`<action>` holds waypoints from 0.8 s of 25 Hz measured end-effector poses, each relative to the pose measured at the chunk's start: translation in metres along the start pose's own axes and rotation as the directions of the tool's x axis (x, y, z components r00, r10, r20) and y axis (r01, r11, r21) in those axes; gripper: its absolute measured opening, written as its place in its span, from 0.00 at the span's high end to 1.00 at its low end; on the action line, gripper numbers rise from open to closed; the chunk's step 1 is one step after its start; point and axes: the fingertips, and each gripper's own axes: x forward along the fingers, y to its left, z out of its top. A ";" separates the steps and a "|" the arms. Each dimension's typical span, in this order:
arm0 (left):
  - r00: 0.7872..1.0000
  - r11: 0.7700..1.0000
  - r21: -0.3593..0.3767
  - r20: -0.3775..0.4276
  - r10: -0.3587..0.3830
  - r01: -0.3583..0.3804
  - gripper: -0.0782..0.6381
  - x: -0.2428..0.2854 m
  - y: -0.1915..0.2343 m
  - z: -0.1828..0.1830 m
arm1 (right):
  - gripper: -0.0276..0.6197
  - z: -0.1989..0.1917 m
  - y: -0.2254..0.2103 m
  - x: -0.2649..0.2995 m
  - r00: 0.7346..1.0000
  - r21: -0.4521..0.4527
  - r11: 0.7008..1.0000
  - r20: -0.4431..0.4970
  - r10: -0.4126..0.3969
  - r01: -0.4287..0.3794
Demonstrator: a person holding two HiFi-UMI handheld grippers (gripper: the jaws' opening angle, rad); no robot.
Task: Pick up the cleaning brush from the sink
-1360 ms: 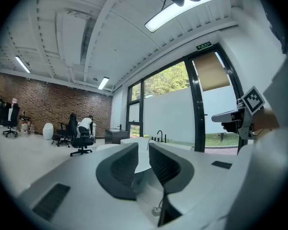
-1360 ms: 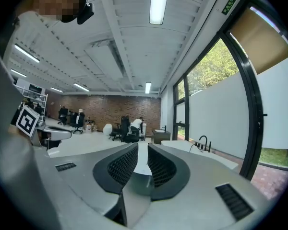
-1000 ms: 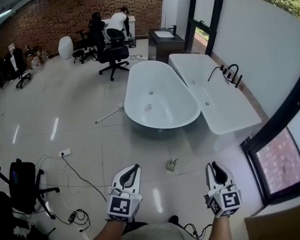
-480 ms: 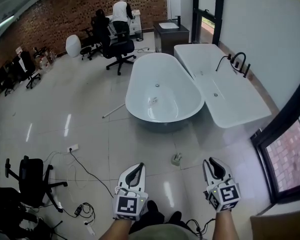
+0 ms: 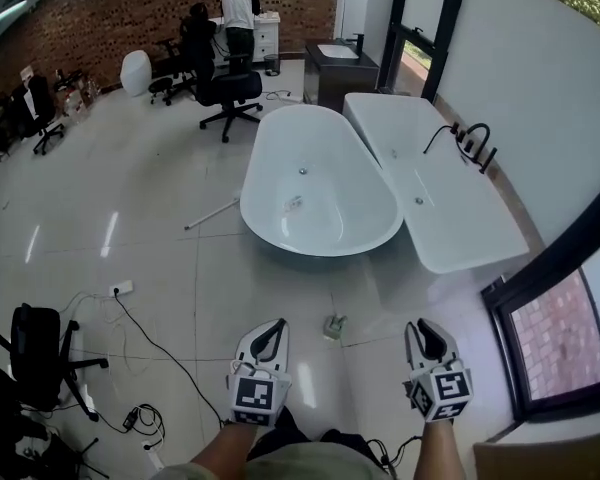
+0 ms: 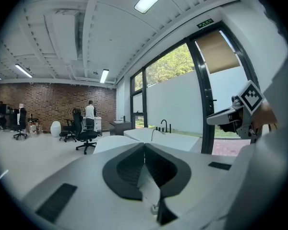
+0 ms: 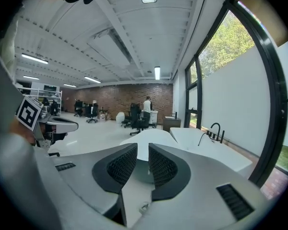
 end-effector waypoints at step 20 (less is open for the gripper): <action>0.956 0.970 0.019 -0.165 0.241 -0.241 0.83 0.163 -0.041 -0.028 | 0.86 -0.090 -0.117 0.160 0.920 0.020 0.938 -0.192 0.342 -0.345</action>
